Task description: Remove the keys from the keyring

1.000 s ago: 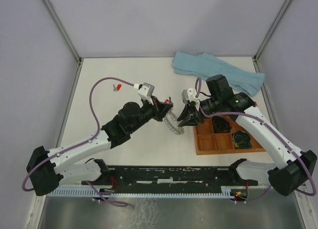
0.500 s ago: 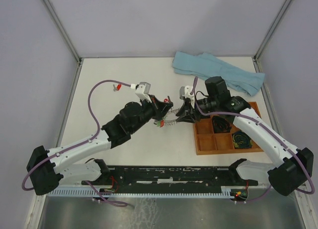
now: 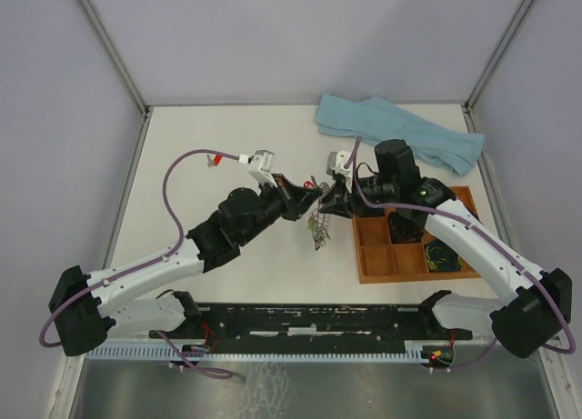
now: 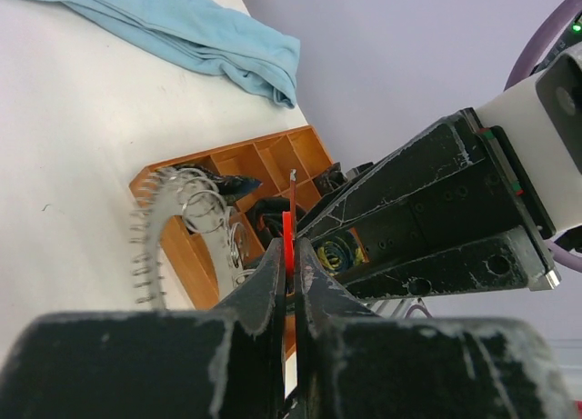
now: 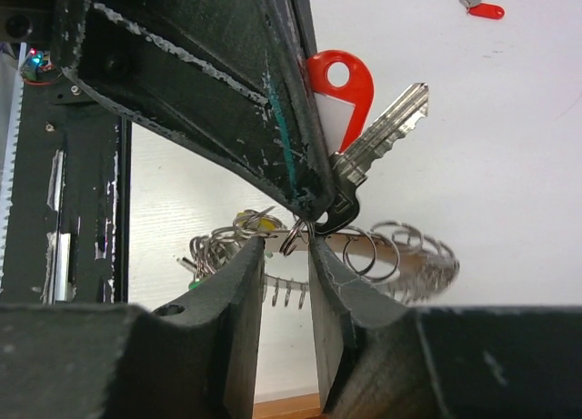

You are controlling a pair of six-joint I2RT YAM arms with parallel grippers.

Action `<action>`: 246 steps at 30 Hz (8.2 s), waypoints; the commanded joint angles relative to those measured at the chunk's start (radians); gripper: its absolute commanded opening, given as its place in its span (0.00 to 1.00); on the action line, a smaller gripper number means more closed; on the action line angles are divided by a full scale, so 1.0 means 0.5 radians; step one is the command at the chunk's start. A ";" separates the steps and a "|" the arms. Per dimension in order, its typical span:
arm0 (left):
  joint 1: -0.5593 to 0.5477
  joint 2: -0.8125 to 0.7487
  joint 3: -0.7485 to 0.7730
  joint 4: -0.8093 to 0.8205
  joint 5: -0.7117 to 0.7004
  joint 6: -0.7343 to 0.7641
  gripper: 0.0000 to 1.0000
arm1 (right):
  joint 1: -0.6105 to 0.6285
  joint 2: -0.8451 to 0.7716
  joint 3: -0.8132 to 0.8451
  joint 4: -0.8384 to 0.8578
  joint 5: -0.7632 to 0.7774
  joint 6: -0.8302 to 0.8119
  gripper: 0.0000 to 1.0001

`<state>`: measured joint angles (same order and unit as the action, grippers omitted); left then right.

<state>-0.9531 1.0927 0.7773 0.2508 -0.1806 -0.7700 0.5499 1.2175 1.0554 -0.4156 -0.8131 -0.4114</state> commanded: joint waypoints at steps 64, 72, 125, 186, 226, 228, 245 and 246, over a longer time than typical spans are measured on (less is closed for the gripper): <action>-0.020 -0.246 -0.929 1.544 0.890 1.545 0.54 | 0.162 0.371 0.640 -1.253 0.080 -0.759 0.01; -0.017 0.009 -0.903 1.771 0.949 1.580 0.43 | 0.174 0.362 0.641 -1.276 0.047 -0.792 0.01; 0.027 0.269 -1.038 2.957 0.632 0.719 0.03 | -0.253 0.135 0.435 -0.679 -1.096 -0.077 0.45; 0.028 -0.191 -0.950 1.447 1.164 1.721 0.55 | 0.245 0.071 0.760 -1.608 0.485 -1.151 0.01; -0.056 0.708 -0.592 2.126 1.348 1.340 0.26 | 0.306 0.134 0.739 -1.647 0.424 -1.187 0.01; -0.055 0.721 -0.583 2.122 1.352 1.338 0.25 | 0.305 0.133 0.737 -1.646 0.424 -1.185 0.01; -0.056 0.598 -0.864 2.560 1.115 1.242 0.03 | 0.237 0.072 0.757 -1.563 0.268 -0.996 0.42; -0.054 0.590 -0.916 2.693 1.080 1.204 0.03 | 0.211 0.061 0.762 -1.550 0.225 -0.962 0.44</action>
<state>-0.9775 1.4433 0.3912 1.3071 0.4561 -0.0917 0.6899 1.2881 1.3865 -1.2377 -0.6102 -0.9546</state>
